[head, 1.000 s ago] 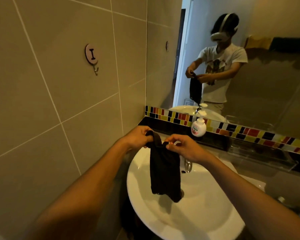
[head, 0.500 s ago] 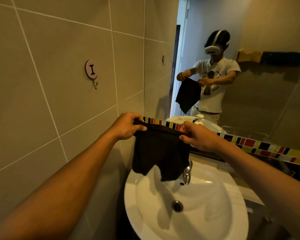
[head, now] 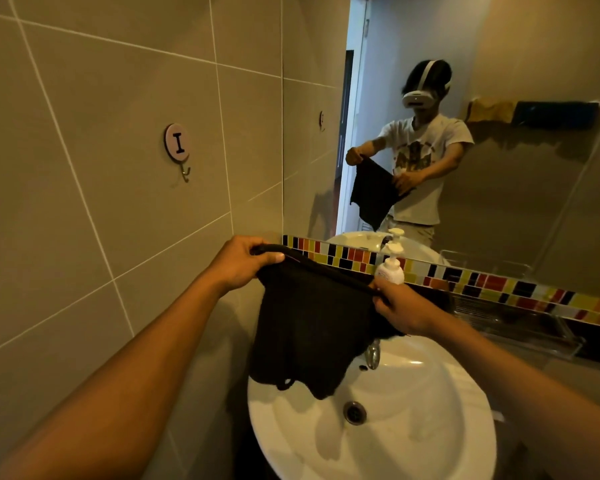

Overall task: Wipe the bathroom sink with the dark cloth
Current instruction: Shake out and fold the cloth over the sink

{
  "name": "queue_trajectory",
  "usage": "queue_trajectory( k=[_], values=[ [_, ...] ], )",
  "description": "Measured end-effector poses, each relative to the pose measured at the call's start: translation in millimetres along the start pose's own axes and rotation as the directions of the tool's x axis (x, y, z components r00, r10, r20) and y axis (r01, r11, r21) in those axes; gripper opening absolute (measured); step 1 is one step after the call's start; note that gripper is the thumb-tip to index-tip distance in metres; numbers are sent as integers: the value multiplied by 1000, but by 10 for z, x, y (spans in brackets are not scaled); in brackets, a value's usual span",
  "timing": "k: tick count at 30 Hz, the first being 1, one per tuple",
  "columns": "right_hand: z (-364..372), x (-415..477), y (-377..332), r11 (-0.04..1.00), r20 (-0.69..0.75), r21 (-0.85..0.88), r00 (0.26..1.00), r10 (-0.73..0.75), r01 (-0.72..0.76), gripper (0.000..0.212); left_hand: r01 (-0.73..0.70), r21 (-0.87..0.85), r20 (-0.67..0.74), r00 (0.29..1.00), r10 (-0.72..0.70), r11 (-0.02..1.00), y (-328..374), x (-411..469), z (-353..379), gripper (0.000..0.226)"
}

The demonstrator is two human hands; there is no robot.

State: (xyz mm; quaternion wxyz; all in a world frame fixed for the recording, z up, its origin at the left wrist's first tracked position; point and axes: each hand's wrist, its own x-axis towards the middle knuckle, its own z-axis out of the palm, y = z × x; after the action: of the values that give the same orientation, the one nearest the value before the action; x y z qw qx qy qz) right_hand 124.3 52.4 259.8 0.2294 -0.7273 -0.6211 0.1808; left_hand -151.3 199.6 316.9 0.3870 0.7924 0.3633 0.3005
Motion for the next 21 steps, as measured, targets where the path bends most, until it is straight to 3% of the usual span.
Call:
queue_trajectory(
  k=[3, 7, 12, 17, 21],
  values=[
    [43, -38, 80, 983, 26, -183, 1000, -13, 18, 23, 27, 20, 13, 1000, -27, 999, -88, -28, -30, 9],
    [0, -65, 223, 960, 9, -281, 1000, -5, 7, 23, 71, -9, -49, 996, -71, 997, -215, -104, -27, 11],
    [-19, -86, 350, 995, -114, 52, 989, 91, -86, 19, 193, -85, -22, 980, -196, 977, -325, -158, 22, 11],
    [-64, -73, 254, 925, -112, 329, 965, 238, -190, 24, 354, -186, -68, 926, -371, 917, -451, -180, 58, 12],
    [-61, -18, 44, 850, -134, 502, 957, 259, -160, 24, 397, -347, -104, 884, -456, 850, -408, -197, 205, 11]
  ],
)
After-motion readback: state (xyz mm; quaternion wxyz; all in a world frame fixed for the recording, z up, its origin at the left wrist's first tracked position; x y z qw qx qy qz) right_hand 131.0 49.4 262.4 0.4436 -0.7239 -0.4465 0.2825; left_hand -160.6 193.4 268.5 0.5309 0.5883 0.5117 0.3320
